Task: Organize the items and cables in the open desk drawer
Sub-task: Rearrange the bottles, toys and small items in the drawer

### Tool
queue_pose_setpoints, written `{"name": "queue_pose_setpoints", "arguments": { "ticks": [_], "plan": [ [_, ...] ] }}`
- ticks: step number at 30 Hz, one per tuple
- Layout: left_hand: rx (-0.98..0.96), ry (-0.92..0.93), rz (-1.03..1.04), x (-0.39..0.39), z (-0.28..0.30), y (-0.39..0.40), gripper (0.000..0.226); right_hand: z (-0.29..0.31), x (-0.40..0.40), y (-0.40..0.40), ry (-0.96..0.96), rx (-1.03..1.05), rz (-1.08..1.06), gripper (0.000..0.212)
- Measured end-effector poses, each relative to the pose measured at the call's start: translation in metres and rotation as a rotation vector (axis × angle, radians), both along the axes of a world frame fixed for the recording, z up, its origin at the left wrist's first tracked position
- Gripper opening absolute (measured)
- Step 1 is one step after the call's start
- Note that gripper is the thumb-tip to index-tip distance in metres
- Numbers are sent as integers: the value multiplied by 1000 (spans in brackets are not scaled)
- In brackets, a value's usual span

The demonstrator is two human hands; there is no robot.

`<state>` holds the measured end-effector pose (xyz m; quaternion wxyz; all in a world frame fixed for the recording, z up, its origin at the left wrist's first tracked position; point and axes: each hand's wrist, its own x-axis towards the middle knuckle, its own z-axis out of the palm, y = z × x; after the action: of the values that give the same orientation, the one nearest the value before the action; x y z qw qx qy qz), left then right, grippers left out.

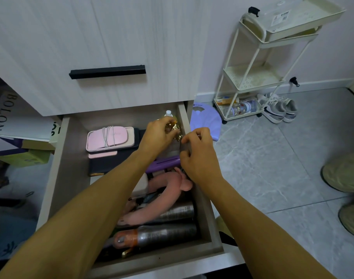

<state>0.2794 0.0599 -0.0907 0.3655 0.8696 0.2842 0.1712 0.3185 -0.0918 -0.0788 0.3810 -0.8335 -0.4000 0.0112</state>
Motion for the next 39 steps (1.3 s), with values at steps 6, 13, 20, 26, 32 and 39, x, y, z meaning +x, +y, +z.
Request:
{"name": "queue_pose_setpoints", "arguments": {
  "ticks": [6,13,20,26,32,39],
  "plan": [
    [22,50,-4,-3,10,0,46,2,1,0,-65,-29,7,17],
    [-51,138,38,-50,28,-2,37,12,-13,-5,-314,-172,195,11],
    [28,460,-154,-132,25,-11,33,27,-49,-15,-166,-493,492,23],
    [19,641,-148,-165,-3,-22,67,27,-70,-16,-21,-659,463,29],
    [-19,521,29,-174,-5,-25,57,8,-78,-13,147,-738,275,39],
    [-77,423,158,-206,11,-27,65,12,-94,-8,142,-853,295,50]
  ]
}}
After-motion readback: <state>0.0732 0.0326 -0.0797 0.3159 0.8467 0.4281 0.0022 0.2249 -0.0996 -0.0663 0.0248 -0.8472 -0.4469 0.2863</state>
